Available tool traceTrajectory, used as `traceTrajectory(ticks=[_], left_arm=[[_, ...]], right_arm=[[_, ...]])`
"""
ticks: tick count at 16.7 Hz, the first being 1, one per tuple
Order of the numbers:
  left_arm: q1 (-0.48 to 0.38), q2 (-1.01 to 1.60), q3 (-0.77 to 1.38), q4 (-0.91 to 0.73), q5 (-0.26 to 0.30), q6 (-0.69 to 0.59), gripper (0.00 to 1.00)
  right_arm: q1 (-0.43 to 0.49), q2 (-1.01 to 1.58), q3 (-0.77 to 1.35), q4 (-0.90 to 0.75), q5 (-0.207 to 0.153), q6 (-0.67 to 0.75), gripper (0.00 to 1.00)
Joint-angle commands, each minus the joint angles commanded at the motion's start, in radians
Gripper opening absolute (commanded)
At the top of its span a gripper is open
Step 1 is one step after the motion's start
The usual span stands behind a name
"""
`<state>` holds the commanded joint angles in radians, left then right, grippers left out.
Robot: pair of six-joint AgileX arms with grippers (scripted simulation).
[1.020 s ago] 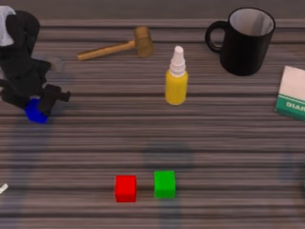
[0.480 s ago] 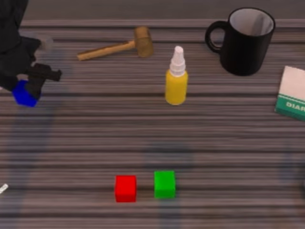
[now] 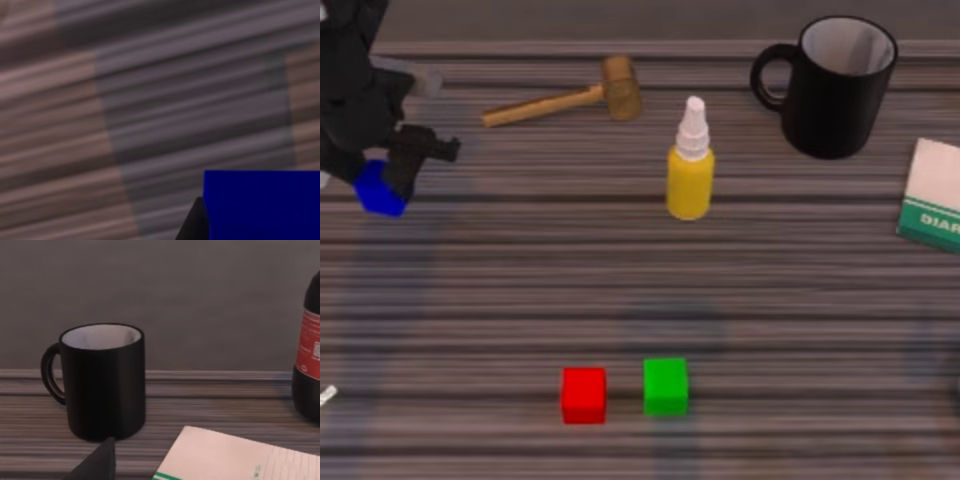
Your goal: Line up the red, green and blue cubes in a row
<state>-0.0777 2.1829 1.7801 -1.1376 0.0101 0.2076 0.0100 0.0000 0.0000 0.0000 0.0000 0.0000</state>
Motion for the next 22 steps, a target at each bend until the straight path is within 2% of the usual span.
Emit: traceTrajectory(ticks=[4, 12, 15, 18, 22], left_arm=[[-0.163, 0.036, 0.063, -0.037, -0.006, -0.187, 0.00], [-0.664, 0.110, 0.196, -0.142, -0.020, -0.891, 0.00], [-0.824, 0.113, 0.232, -0.162, -0.029, -1.092, 0.00], [-0.922, 0.106, 0.252, -0.169, -0.039, -1.198, 0.00], [-0.938, 0.103, 0.255, -0.169, -0.041, -1.215, 0.00]], right_arm=[[0.000, 0.000, 0.000, 0.000, 0.000, 0.000, 1.00], [0.000, 0.000, 0.000, 0.000, 0.000, 0.000, 1.00], [0.000, 0.000, 0.000, 0.000, 0.000, 0.000, 1.00], [0.000, 0.000, 0.000, 0.000, 0.000, 0.000, 1.00], [0.000, 0.000, 0.000, 0.000, 0.000, 0.000, 1.00]])
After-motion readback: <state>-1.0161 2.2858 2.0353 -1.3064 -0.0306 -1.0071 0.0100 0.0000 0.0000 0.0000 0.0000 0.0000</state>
